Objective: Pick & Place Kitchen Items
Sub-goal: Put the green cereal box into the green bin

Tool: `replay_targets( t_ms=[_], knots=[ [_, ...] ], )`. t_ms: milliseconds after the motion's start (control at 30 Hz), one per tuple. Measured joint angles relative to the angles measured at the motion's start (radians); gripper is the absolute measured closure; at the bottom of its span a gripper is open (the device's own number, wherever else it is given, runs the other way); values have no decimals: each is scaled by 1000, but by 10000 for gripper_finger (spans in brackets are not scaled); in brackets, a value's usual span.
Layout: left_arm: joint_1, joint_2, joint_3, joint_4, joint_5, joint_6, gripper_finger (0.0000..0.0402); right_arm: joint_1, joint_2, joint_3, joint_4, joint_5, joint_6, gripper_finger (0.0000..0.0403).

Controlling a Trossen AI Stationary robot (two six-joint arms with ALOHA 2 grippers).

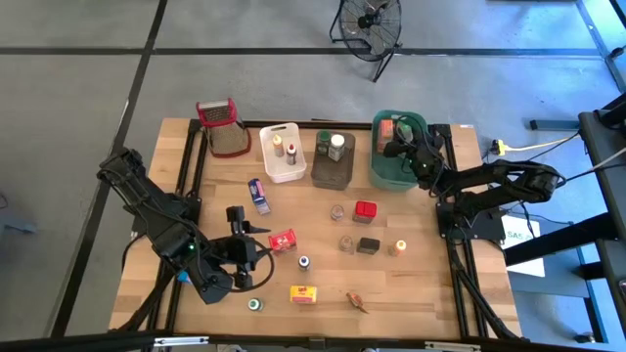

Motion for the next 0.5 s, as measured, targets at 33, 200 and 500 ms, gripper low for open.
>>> replay_targets(
  t_ms=[33,200,500],
  knots=[
    [0,0,0,0,0,0,203,0,0,0,0,0,0,176],
    [0,0,0,0,0,-2,203,0,0,0,9,-40,-16,176],
    [0,0,0,0,0,-3,203,0,0,0,43,-78,-27,176]
  ],
)
